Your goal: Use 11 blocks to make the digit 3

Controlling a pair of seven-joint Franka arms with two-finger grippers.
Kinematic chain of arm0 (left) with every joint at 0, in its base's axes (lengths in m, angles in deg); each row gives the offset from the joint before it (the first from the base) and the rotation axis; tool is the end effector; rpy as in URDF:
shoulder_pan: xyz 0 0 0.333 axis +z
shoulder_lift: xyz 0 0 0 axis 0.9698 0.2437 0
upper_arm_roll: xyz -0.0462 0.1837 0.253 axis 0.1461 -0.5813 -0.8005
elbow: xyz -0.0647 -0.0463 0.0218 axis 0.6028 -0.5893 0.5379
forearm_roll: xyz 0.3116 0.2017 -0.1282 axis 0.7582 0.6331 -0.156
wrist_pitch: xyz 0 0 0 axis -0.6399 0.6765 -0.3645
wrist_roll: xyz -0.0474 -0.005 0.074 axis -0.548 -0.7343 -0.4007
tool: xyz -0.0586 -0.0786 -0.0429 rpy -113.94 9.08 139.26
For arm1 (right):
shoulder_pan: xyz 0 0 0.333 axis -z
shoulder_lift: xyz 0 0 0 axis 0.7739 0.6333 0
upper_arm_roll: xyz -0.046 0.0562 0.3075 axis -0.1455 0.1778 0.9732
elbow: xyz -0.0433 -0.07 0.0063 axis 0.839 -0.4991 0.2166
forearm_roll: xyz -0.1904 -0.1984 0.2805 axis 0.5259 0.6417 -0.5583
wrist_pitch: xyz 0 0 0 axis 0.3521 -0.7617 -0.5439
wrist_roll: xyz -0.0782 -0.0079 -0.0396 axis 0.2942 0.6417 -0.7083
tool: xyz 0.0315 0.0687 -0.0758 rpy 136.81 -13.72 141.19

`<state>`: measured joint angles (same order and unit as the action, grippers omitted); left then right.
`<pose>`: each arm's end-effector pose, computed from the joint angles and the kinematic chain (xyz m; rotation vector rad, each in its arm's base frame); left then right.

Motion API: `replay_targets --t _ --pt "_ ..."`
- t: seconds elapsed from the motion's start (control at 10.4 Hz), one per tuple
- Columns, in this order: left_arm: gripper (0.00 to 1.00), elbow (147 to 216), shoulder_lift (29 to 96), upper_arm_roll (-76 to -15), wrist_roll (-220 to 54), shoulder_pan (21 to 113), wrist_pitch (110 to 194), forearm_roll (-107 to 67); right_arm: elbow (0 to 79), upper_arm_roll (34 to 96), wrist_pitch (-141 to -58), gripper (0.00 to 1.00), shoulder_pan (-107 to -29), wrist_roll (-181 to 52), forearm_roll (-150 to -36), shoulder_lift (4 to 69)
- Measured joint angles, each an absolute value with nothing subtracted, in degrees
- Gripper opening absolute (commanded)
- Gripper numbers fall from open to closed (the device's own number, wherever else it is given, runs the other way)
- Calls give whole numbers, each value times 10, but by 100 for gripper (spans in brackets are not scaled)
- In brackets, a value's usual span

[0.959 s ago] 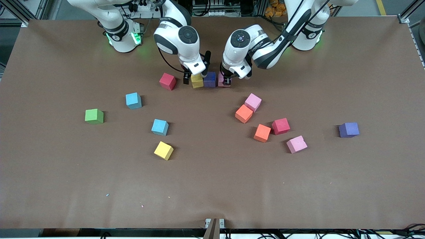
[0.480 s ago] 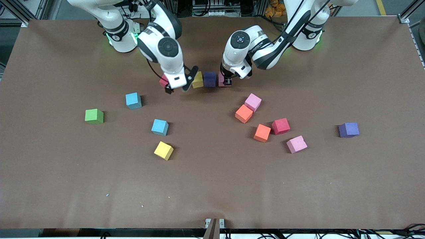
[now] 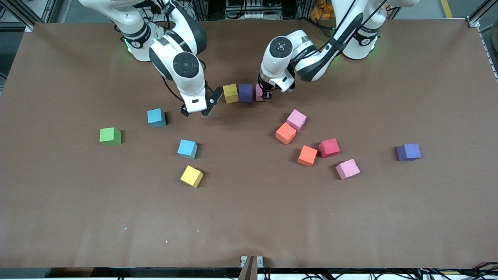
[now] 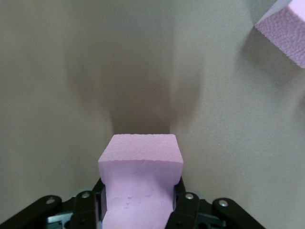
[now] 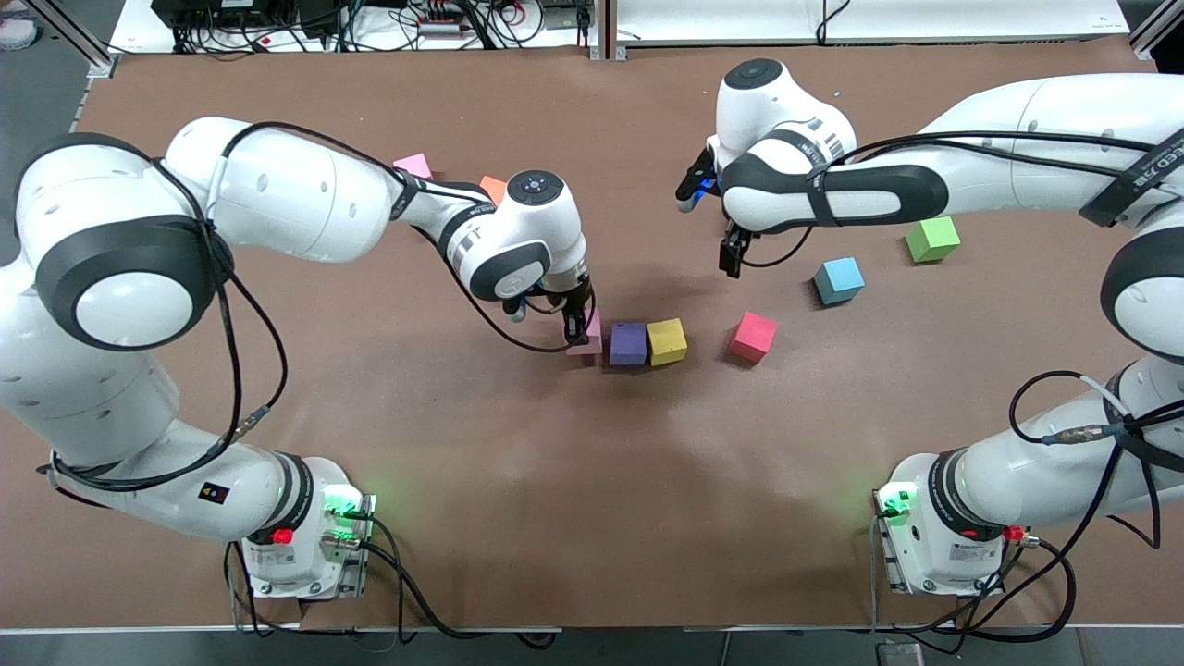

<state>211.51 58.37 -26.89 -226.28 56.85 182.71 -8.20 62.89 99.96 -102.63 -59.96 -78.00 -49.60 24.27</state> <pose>0.3001 -0.4539 0.2315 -2.1345 -2.2598 0.3009 0.4225 0.3281 0.3096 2.6501 1.5736 -0.3569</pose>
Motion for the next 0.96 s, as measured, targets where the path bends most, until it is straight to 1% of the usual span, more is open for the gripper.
replay_targets --t 0.29,0.38,0.96 --pt "0 2115 587 -269 -2263 561 1827 -81 612 967 -1023 100 -600 -857 -499 241" --pt "0 2115 589 -269 -2263 561 1827 -81 603 966 -1022 100 -604 -857 -499 240" --pt "0 2115 597 -269 -2268 556 1841 -77 581 954 -953 100 -614 -837 -503 231"
